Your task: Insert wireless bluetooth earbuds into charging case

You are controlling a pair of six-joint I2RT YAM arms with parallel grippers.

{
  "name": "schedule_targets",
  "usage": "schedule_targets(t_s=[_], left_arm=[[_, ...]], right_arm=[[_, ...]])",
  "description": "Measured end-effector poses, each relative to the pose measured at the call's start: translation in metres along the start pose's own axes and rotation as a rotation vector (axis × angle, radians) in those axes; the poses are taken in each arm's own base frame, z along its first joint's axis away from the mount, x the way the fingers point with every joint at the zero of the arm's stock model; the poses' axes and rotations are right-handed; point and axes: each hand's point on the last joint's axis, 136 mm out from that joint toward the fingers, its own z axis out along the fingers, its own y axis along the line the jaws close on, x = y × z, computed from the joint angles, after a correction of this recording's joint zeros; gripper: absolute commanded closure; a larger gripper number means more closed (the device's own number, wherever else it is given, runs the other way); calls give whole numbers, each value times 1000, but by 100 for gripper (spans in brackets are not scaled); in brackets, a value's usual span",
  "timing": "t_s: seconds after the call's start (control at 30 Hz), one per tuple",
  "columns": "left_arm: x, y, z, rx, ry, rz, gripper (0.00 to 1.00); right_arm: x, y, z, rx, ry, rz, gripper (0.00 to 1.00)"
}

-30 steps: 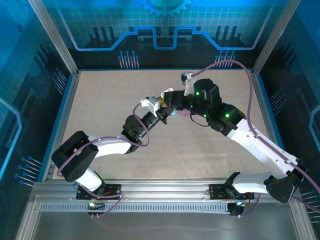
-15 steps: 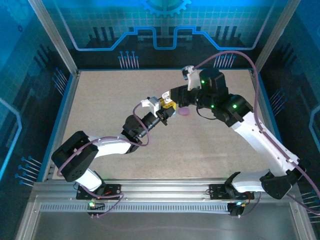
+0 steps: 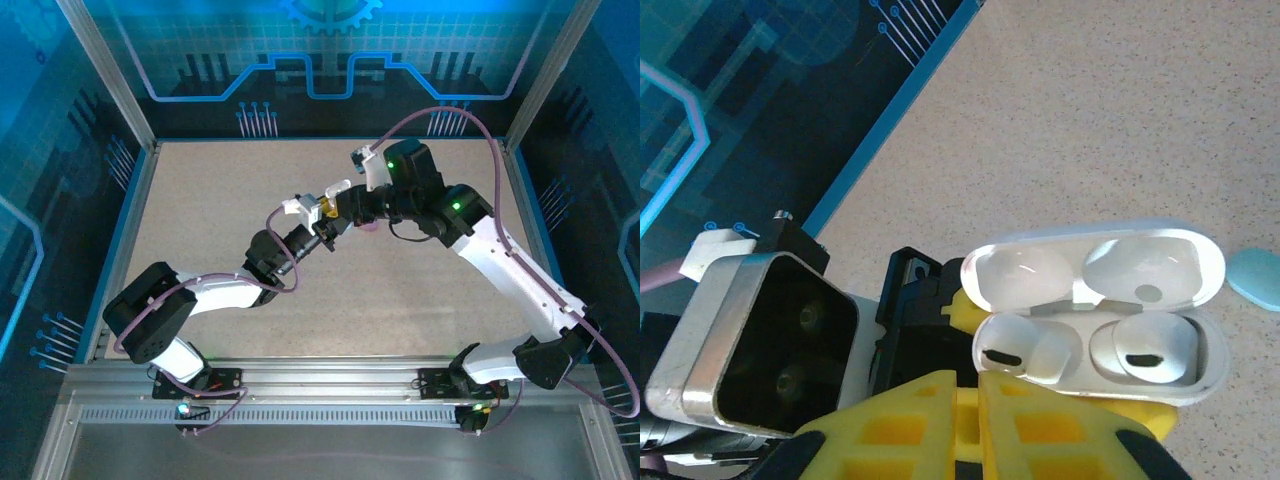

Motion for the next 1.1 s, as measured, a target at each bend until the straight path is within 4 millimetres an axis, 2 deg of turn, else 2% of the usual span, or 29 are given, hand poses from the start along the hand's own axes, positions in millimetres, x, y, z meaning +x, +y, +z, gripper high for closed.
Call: schedule_targets(t_s=[0.3,0.5,0.6,0.73,0.8,0.9,1.1], left_arm=[[0,-2,0,12,2,0,79],[1,-6,0,34,6,0,79],[4,-10,0,59,19,-1,79],[9,-18,-1,106,43,-3,78],[11,-23,-2,136,53,-4,78],[13,-30,-3,177,67,-6,78],[15,-40,-6,236,80,-8,78]], right_arm=[[-9,-10,-1,32,-33,6,79],[-16,-11,-8,43,-67,-8,63],[-27,-25,-22,81,-112,-4,56],[-49,-48,-39,141,-147,23,53],[-59,-55,-41,146,-143,30,51],[-61,-62,-33,135,-94,43,50],[-39,-73,-5,85,59,85,50]])
